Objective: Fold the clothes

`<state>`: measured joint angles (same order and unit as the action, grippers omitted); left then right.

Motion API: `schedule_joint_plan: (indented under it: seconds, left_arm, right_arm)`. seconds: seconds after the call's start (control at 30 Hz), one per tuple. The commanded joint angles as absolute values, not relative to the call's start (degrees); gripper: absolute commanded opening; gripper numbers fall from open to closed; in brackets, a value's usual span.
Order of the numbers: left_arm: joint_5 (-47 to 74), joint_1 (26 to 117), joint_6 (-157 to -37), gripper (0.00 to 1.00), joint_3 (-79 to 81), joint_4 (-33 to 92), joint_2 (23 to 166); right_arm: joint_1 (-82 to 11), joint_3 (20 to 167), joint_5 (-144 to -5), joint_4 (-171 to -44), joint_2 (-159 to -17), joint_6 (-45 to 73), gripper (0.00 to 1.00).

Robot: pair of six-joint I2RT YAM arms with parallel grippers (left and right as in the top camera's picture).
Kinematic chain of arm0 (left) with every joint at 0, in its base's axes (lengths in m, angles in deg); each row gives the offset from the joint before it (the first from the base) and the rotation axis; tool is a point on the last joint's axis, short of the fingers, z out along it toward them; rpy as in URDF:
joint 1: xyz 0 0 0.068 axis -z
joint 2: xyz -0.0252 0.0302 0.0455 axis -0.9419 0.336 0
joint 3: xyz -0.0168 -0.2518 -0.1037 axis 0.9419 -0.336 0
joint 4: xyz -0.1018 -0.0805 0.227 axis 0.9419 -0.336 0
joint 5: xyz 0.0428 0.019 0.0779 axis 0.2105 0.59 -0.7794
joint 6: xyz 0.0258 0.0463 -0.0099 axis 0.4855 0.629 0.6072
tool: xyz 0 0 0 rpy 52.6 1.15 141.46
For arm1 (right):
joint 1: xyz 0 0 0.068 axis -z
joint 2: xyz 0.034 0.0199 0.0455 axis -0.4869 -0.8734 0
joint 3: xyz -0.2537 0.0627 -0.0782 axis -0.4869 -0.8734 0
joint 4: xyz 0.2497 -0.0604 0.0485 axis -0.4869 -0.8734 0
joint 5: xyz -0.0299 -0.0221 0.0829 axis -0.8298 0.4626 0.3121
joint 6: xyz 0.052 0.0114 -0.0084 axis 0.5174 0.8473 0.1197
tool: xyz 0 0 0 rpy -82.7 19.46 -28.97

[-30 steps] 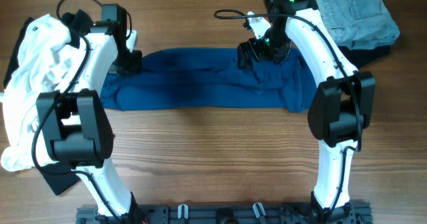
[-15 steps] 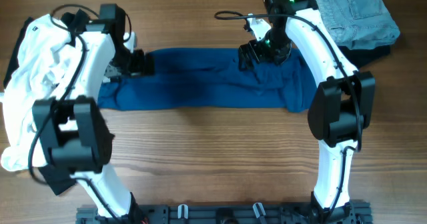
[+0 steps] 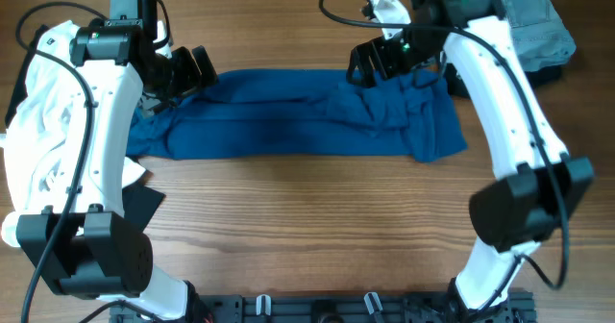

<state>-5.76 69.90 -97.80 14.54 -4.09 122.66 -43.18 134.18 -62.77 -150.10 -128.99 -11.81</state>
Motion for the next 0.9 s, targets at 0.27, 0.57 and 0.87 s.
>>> schedule_joint_plan:
  seconds: [0.27,0.57,0.87]
  left_arm:
    - [-5.04,67.16,-101.89,1.00,7.72,1.96,122.99]
    - [-4.67,62.27,-101.89,1.00,1.66,10.05,123.01]
    - [-4.63,53.11,-92.05,1.00,-8.46,18.81,123.08]
  right_arm:
    - [-42.79,135.38,-61.79,-151.98,-127.38,-10.15,1.00]
    - [-42.79,135.38,-62.36,-151.59,-127.42,-9.66,1.00]
    - [-42.79,135.38,-62.36,-151.59,-127.42,-7.11,1.00]
